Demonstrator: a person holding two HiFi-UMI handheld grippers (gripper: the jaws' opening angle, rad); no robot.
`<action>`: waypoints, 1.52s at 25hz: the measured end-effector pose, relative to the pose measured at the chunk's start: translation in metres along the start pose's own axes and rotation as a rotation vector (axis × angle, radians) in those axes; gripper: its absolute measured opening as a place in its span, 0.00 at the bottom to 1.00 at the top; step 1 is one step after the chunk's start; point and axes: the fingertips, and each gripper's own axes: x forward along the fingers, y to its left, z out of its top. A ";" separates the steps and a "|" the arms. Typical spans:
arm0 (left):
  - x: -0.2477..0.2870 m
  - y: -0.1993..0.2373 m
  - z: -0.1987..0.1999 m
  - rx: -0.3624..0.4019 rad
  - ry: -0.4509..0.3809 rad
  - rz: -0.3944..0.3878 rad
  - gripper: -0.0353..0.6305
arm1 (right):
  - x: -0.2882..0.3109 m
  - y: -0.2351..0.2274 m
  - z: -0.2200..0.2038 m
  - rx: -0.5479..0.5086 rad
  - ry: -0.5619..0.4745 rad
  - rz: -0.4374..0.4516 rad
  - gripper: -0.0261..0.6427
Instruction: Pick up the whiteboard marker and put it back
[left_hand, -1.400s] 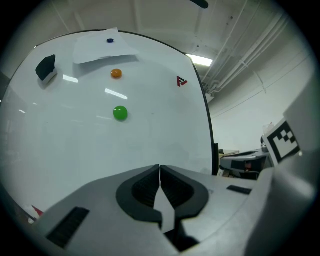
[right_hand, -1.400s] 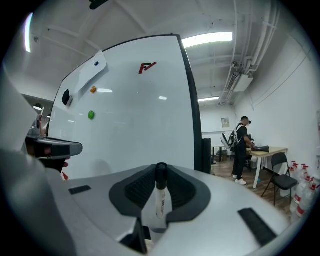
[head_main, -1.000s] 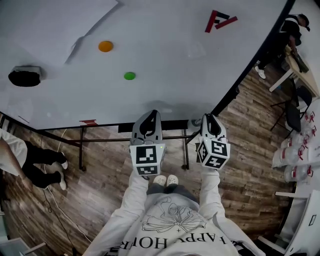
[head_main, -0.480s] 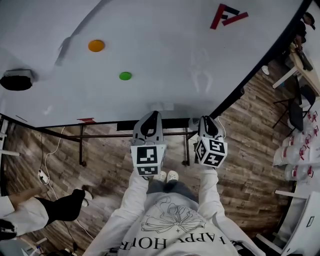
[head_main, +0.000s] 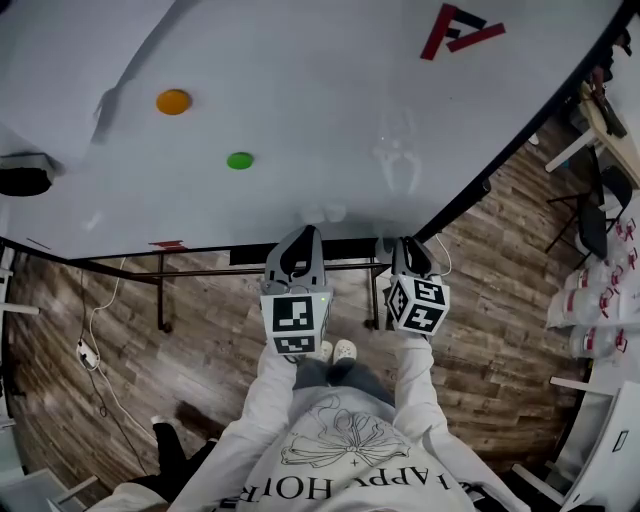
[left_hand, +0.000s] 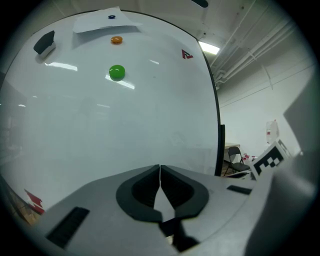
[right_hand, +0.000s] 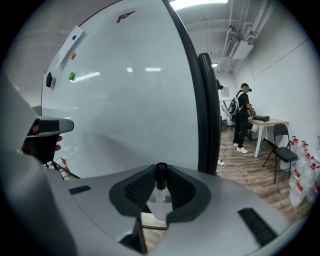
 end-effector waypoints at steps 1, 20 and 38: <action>0.001 0.000 0.000 0.000 0.000 -0.001 0.06 | 0.001 0.000 0.000 -0.005 -0.001 -0.004 0.14; -0.002 0.000 0.025 0.004 -0.058 -0.017 0.06 | -0.032 0.007 0.063 -0.077 -0.187 -0.066 0.15; -0.033 -0.005 0.064 0.018 -0.158 -0.031 0.06 | -0.098 0.030 0.122 -0.099 -0.376 -0.060 0.09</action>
